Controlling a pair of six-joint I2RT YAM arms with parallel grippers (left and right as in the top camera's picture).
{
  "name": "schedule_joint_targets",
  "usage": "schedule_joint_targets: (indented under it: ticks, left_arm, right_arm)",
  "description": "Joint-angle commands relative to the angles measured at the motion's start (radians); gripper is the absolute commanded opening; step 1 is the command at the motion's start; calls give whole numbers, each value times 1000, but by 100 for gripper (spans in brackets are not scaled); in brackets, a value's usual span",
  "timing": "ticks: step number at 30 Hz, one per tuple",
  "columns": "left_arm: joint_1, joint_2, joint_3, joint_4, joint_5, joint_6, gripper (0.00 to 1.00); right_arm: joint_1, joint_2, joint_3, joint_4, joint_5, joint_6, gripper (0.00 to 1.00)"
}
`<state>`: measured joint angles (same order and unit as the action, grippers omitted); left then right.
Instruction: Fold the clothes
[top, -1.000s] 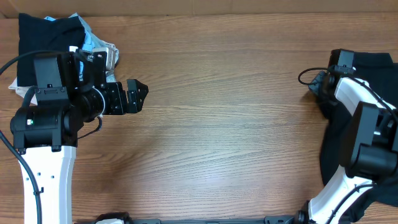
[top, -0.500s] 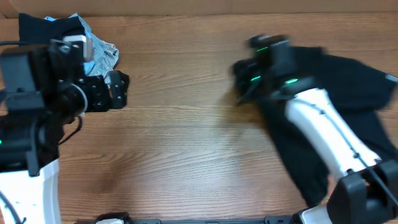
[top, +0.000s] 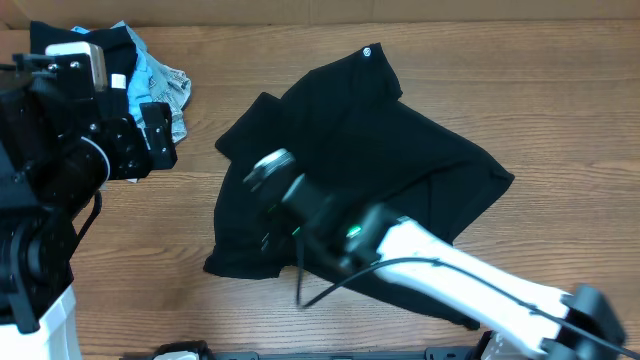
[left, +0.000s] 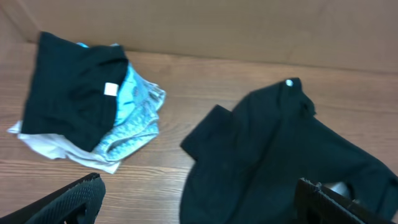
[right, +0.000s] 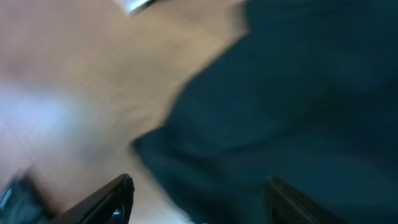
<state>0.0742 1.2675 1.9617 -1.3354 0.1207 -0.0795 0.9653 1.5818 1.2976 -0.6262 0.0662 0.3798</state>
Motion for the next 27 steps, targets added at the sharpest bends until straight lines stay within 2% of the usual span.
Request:
schedule_joint_targets:
  ticks: [1,5,7,10,11,13,14,16,18,22,25,27]
  left_arm:
    - [2,64,10,-7,108,-2,100]
    - [-14,134,10,-16,211,19,95]
    - [-29,170,10,-13,253,20,95]
    - [-37,212,10,-6,324,19,100]
    - [-36,227,10,-6,349,21,100]
    - [-37,250,10,-1,360,21,100]
    - [-40,260,10,-1,358,26,100]
    - [-60,299,10,-24,338,74,97]
    - [-84,331,10,-51,297,100,97]
    - [-131,408,10,-96,184,100,94]
    - [-170,473,10,-108,175,101,91]
    - [-187,512,10,-105,173,103,91]
  right_arm:
    - [-190,-168,13,-68,150,198,69]
    - [-455,-220,13,-219,125,294,65]
    - [-605,-209,10,-299,77,306,71]
    - [-815,-155,-11,-367,22,291,74]
    - [-870,-134,-19,-370,5,269,72]
    - [-968,-84,-31,-370,-34,224,52]
    - [-1022,-45,-32,-371,-58,198,49]
    - [-1133,57,-32,-364,-135,131,50]
    - [-1184,126,-32,-363,-168,105,55]
    - [-1245,256,-32,-333,-234,83,54]
    - [-1263,311,-32,-288,-225,83,54]
    - [-1268,329,-32,-259,-217,83,59]
